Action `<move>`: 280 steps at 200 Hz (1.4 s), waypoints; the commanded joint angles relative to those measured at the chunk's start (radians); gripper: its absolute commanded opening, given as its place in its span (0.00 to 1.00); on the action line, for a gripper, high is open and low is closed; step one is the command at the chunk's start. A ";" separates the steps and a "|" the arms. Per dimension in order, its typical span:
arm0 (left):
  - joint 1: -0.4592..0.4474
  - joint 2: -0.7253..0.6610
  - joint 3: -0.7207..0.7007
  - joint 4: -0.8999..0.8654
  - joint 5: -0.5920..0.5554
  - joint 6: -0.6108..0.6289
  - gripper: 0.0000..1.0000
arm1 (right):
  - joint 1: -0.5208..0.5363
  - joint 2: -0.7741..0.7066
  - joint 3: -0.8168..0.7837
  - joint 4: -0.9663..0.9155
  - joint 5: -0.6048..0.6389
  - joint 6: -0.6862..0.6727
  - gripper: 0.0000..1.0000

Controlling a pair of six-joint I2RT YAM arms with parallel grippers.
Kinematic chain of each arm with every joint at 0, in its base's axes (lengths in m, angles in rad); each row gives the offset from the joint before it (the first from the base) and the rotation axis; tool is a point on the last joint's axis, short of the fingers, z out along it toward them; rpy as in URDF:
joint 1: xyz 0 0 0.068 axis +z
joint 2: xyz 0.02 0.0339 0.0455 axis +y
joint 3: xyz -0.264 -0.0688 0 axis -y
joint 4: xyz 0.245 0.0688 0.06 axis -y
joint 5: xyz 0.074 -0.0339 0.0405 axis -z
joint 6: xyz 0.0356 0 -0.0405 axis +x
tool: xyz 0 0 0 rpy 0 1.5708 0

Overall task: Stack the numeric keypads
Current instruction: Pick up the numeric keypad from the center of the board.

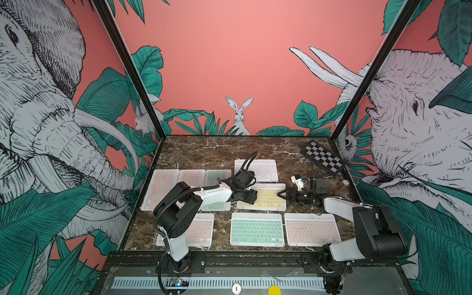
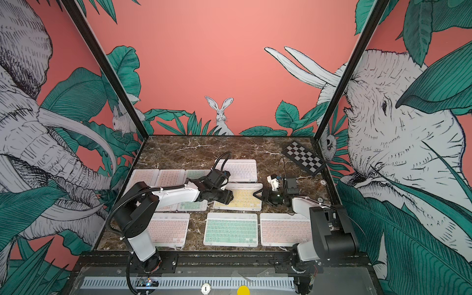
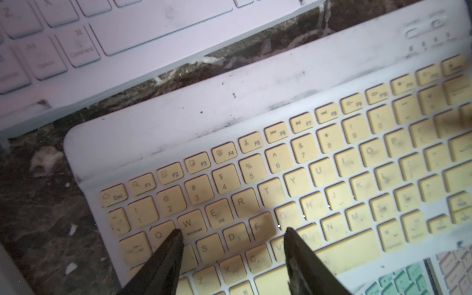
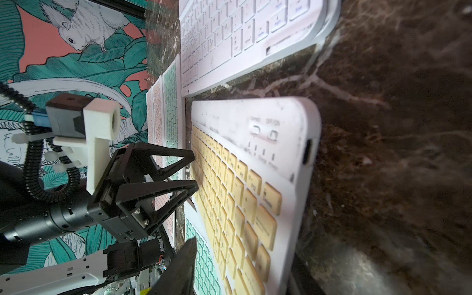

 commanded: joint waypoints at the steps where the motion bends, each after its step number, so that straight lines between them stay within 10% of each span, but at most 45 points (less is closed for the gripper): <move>1: -0.010 -0.012 -0.012 0.011 0.013 -0.006 0.65 | 0.010 0.006 0.001 0.056 -0.029 0.010 0.47; 91: -0.018 -0.030 0.000 0.003 0.002 -0.011 0.65 | 0.011 0.006 0.010 0.035 -0.026 0.009 0.00; 280: 0.108 -0.324 0.103 -0.225 -0.203 -0.022 0.67 | 0.002 -0.130 0.191 0.096 -0.221 0.207 0.00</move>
